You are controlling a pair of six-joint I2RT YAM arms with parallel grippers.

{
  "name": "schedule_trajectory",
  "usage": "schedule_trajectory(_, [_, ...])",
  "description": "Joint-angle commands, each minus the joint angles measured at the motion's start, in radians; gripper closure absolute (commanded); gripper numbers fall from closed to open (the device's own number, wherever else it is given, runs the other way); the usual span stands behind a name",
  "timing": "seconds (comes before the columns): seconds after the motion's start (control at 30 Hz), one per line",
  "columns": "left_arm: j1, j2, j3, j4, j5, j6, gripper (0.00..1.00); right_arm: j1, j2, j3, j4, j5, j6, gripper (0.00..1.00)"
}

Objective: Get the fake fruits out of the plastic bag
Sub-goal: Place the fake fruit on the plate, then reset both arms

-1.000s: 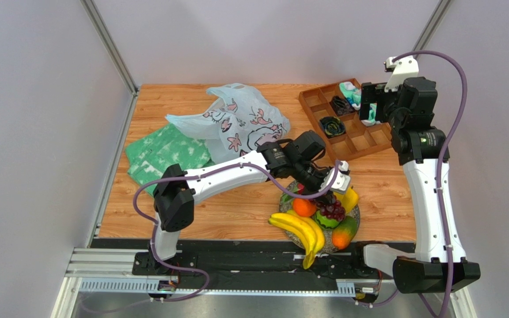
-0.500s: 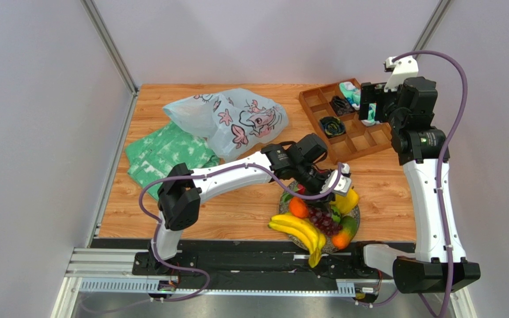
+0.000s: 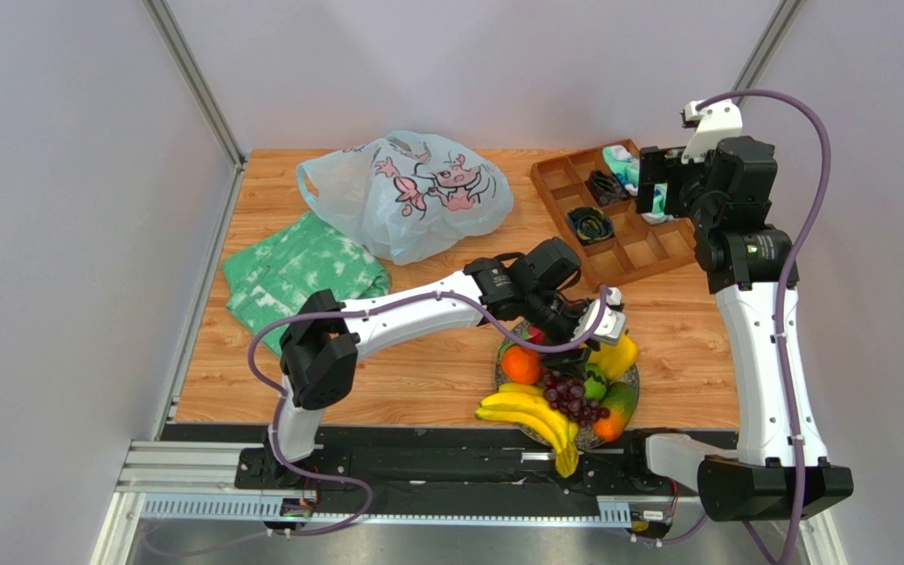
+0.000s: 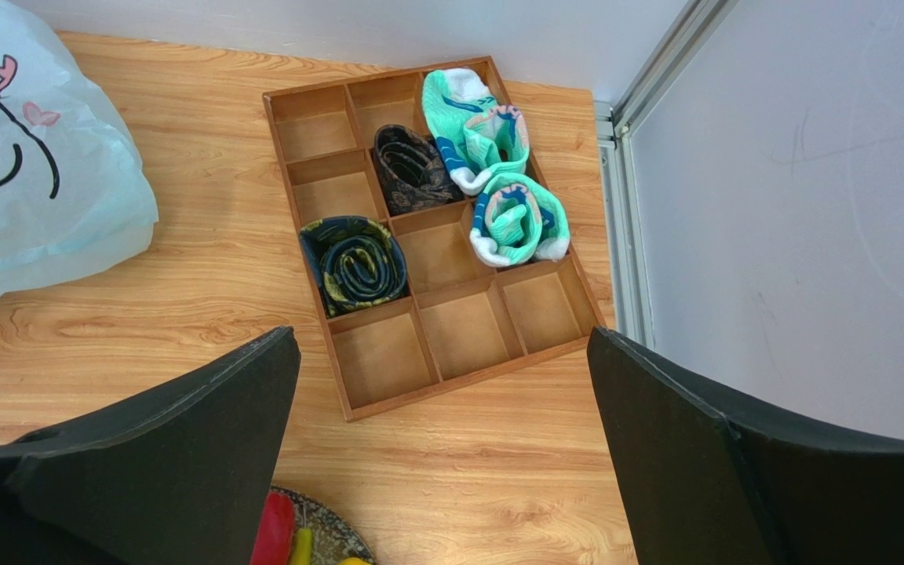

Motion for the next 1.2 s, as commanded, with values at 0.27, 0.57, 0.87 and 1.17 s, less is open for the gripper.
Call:
schedule_trajectory(0.27, [0.043,-0.223,0.088,0.020,-0.080,-0.130,0.01,-0.005,0.055,0.136,-0.075,-0.054,-0.001,0.00])
schedule_trajectory(0.57, [0.336,-0.489,0.023,-0.220,-0.388,-0.259,0.01,-0.005,0.079,0.194,-0.354,-0.256,0.012,0.00])
schedule_trajectory(0.87, [0.654,-0.704,-0.201,-0.258,-0.715,-0.384,0.01,-0.003,-0.058,0.076,-0.334,-0.105,0.115,0.00])
schedule_trajectory(1.17, [0.763,-0.763,-0.362,-0.228,-0.729,-0.614,0.01,-0.005,-0.024,0.163,-0.520,-0.009,0.255,0.00])
